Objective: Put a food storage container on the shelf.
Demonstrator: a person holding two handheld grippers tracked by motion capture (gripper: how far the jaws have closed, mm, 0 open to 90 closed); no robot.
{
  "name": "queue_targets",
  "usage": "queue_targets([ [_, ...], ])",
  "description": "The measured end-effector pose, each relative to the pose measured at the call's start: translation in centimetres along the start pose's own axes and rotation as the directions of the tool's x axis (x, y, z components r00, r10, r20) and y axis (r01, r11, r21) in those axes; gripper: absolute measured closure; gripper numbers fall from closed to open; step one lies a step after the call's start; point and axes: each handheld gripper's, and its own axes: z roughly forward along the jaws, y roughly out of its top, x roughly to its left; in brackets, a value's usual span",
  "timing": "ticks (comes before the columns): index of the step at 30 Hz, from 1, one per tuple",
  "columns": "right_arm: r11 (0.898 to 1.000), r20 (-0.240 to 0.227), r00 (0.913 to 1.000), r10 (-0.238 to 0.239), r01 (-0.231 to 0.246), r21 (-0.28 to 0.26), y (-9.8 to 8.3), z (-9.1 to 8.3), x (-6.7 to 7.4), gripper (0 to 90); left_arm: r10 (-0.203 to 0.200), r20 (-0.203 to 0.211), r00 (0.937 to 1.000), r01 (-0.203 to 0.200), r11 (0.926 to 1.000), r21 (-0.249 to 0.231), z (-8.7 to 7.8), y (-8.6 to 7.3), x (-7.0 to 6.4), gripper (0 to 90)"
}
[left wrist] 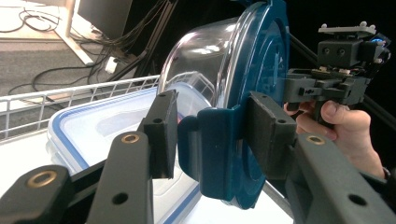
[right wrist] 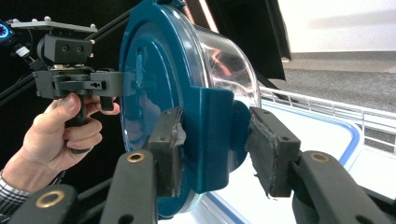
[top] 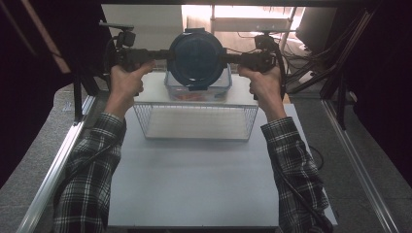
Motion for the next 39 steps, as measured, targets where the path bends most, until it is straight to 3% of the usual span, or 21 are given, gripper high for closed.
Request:
queue_targets([
  [5,1.000,0.014,0.9999,-0.004,0.004,-0.005,0.0,0.2,0.0,53.7,0.008,-0.031,0.9995,-0.009,0.9992,-0.039,0.3,-0.1,0.2,54.8],
  [8,1.000,0.021,0.9998,-0.004,0.005,-0.008,0.2,0.3,0.1,52.9,0.020,-0.064,0.9977,-0.022,0.9990,-0.038,0.5,-0.1,0.2,54.9],
  [11,1.000,0.029,0.9995,-0.006,0.007,-0.020,0.5,0.5,0.3,50.9,0.068,-0.156,0.9854,-0.070,0.9975,-0.010,0.9,0.0,-0.4,59.8],
  [12,1.000,0.036,0.9993,-0.006,0.007,-0.024,0.6,0.5,0.3,50.6,0.065,-0.163,0.9845,-0.067,0.9977,-0.006,1.1,0.0,-0.4,59.6],
  [13,1.000,0.055,0.9984,-0.011,0.013,-0.027,0.7,0.6,0.3,53.6,0.048,-0.140,0.9890,-0.050,0.9986,-0.013,1.2,0.0,-0.1,59.5],
  [14,0.999,0.083,0.9963,-0.020,0.022,-0.031,0.7,0.6,0.2,60.0,0.047,-0.129,0.9905,-0.049,0.9987,-0.013,1.5,-0.1,0.1,60.7],
  [15,0.999,0.130,0.9909,-0.032,0.033,0.000,0.7,0.8,0.2,64.4,0.047,-0.122,0.9915,-0.048,0.9988,-0.007,1.8,-0.2,0.0,61.8],
  [16,0.998,0.164,0.9842,-0.066,0.061,0.034,0.6,1.2,0.2,67.9,0.062,-0.142,0.9879,-0.063,0.9980,-0.001,2.0,-0.2,0.0,60.4],
  [21,0.999,0.174,0.9835,-0.050,0.050,0.005,0.5,1.6,0.1,68.0,0.073,-0.164,0.9838,-0.076,0.9970,-0.014,2.2,-0.3,-0.4,64.2],
  [24,0.996,0.229,0.9698,-0.084,0.087,0.000,0.5,1.4,0.5,66.4,0.118,-0.213,0.9699,-0.123,0.9923,-0.012,1.8,-0.2,-1.1,63.6],
  [25,0.994,0.242,0.9648,-0.103,0.107,-0.004,0.5,1.2,0.7,66.5,0.127,-0.203,0.9708,-0.135,0.9905,-0.027,1.3,-0.2,-1.4,62.6],
  [27,0.992,0.229,0.9664,-0.116,0.126,-0.030,0.5,0.1,1.0,69.5,0.137,-0.178,0.9744,-0.147,0.9881,-0.046,0.3,-0.4,-1.8,62.8],
  [30,0.987,0.197,0.9698,-0.144,0.156,-0.046,-0.2,-1.7,1.8,77.5,0.186,-0.177,0.9664,-0.195,0.9801,-0.035,-1.1,-1.4,-2.9,67.6],
  [35,0.975,0.165,0.9610,-0.222,0.222,0.018,-2.6,-3.0,3.1,88.7,0.239,-0.180,0.9541,-0.239,0.9708,0.023,-1.9,-4.0,-3.9,82.6],
  [37,0.969,0.158,0.9564,-0.246,0.239,0.062,-3.8,-2.6,3.4,88.9,0.244,-0.164,0.9557,-0.240,0.9697,0.045,-1.6,-4.9,-3.9,85.7],
  [39,0.962,0.163,0.9493,-0.269,0.256,0.099,-4.5,-2.1,3.5,88.9,0.248,-0.174,0.9531,-0.239,0.9686,0.068,-1.0,-5.3,-3.6,86.5],
])
